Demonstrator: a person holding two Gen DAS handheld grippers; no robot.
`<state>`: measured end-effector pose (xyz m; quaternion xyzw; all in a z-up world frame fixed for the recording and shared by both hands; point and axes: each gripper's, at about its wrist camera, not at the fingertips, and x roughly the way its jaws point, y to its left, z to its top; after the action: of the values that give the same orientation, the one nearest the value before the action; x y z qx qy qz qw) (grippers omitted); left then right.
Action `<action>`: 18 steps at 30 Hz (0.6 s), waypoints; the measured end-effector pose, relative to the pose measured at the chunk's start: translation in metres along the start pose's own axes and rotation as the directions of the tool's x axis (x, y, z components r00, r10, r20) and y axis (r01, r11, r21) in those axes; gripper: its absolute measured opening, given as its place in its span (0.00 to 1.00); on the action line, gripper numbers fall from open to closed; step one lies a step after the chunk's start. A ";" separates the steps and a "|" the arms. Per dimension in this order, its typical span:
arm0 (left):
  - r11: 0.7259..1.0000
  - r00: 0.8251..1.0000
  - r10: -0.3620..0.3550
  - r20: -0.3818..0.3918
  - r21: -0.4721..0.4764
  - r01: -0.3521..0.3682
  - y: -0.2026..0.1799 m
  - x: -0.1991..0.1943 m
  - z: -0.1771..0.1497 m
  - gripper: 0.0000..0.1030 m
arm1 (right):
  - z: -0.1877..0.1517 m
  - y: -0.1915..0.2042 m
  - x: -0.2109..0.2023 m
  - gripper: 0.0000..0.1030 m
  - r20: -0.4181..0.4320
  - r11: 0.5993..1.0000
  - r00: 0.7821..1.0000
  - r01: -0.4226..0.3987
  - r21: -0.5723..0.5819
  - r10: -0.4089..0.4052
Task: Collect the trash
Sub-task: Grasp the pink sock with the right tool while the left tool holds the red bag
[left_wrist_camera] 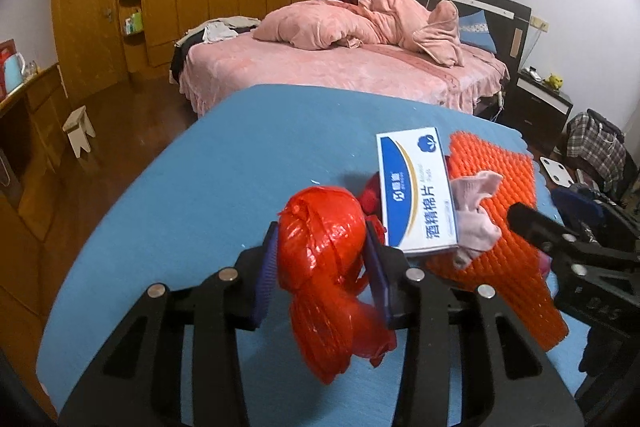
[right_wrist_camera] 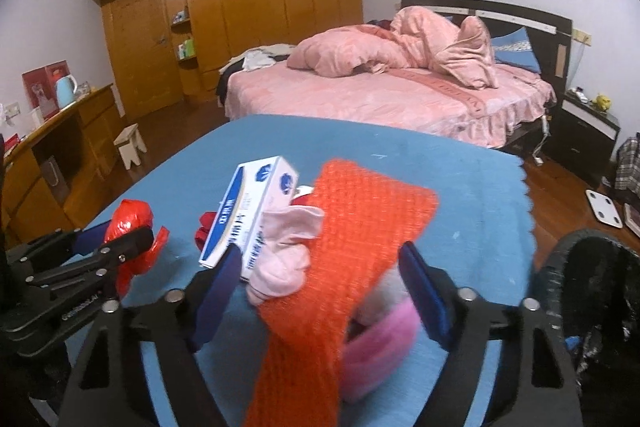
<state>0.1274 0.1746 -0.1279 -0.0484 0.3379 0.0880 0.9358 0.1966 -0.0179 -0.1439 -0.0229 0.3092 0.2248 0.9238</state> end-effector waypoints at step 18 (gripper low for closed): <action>1.000 1.000 0.002 0.000 -0.022 -0.002 0.009 0.014 0.000 0.38 | -0.010 0.024 0.034 0.31 -0.088 0.995 0.993 -0.088 -0.051 0.083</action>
<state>0.1364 0.1855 -0.1367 -0.0583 0.3370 0.0927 0.9351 0.2053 0.0154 -0.1693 -0.0446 0.3427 0.2715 0.8982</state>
